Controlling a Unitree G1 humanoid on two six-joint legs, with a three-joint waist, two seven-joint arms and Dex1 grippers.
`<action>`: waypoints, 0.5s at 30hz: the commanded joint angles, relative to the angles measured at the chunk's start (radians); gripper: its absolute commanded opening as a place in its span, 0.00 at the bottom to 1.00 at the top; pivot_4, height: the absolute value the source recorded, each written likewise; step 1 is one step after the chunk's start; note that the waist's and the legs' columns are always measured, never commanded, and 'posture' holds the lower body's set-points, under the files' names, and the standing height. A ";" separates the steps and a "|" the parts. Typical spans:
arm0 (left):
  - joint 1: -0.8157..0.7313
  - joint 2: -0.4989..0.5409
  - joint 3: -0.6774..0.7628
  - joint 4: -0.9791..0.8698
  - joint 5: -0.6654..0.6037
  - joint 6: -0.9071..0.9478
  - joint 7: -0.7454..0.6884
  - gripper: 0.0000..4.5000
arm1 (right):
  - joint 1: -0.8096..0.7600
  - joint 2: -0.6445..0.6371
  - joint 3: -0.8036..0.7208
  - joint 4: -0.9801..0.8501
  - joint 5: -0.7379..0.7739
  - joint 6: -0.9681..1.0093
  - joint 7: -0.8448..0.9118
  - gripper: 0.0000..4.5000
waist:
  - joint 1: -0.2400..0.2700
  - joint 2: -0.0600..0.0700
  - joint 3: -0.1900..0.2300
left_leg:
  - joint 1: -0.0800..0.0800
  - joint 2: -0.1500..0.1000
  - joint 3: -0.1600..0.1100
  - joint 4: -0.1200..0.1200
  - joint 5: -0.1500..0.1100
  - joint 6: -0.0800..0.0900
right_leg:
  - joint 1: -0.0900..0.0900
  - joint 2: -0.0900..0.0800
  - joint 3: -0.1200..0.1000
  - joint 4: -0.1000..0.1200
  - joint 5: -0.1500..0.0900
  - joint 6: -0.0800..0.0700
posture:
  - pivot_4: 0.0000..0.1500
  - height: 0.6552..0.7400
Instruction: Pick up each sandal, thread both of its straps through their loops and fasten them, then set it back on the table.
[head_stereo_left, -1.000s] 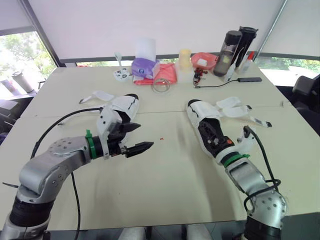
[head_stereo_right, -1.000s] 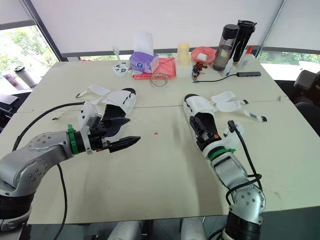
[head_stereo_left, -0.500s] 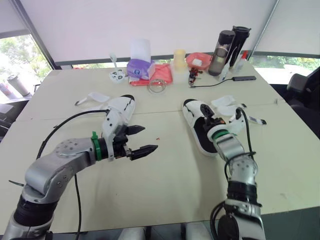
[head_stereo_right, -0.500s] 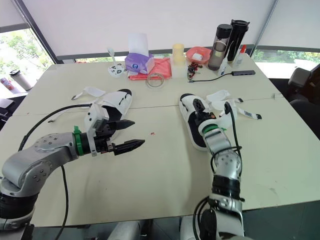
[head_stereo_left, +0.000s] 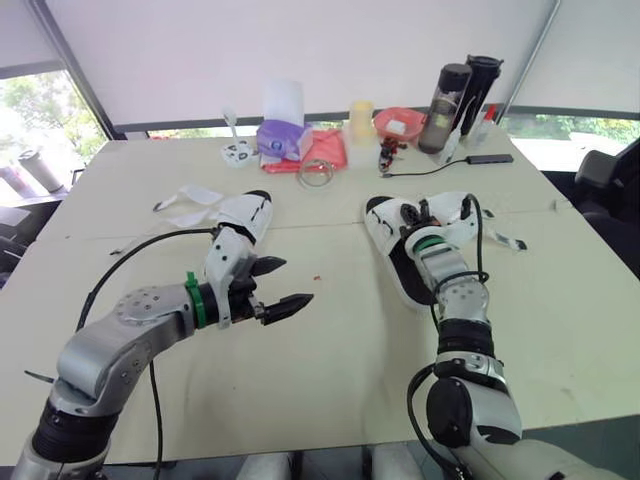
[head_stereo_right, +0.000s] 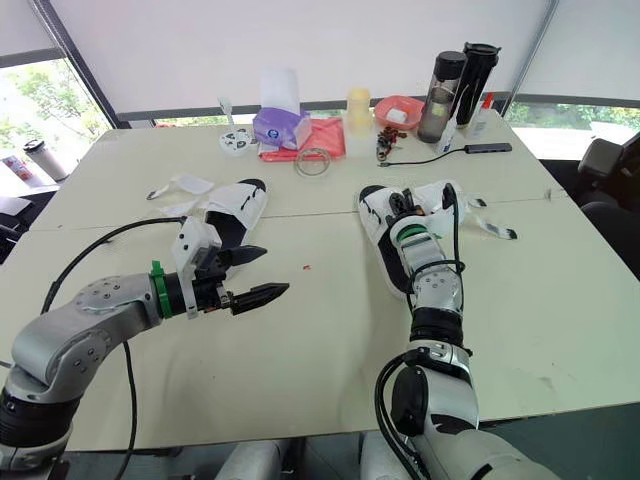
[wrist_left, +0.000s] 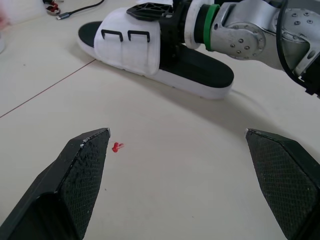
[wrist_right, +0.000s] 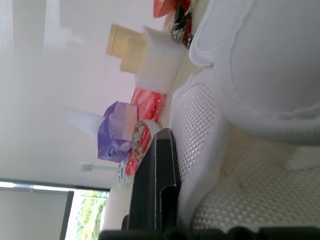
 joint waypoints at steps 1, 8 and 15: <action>0.002 -0.003 0.013 -0.022 0.011 -0.028 0.001 1.00 | -0.015 -0.052 0.005 -0.002 -0.006 0.076 0.042 0.00 | 0.001 0.000 0.000 | 0.000 0.000 0.000 0.000 0.000 0.000 | 0.000 0.000 0.000 0.000 0.000 0.000 | 1.00 1.00; 0.016 -0.005 0.007 -0.004 0.032 -0.045 -0.016 1.00 | 0.070 -0.327 0.188 -0.234 0.109 0.688 0.240 0.00 | 0.013 0.000 0.000 | -0.004 -0.002 -0.001 -0.001 0.000 0.001 | 0.000 -0.003 0.000 0.000 0.000 0.000 | 1.00 1.00; 0.017 -0.024 -0.016 0.012 0.055 -0.058 -0.030 1.00 | 0.031 -0.480 0.134 -0.172 0.262 1.101 0.329 0.00 | -0.002 -0.001 0.001 | -0.006 -0.001 0.001 -0.003 -0.001 0.002 | -0.001 -0.004 0.000 -0.003 0.000 0.000 | 1.00 1.00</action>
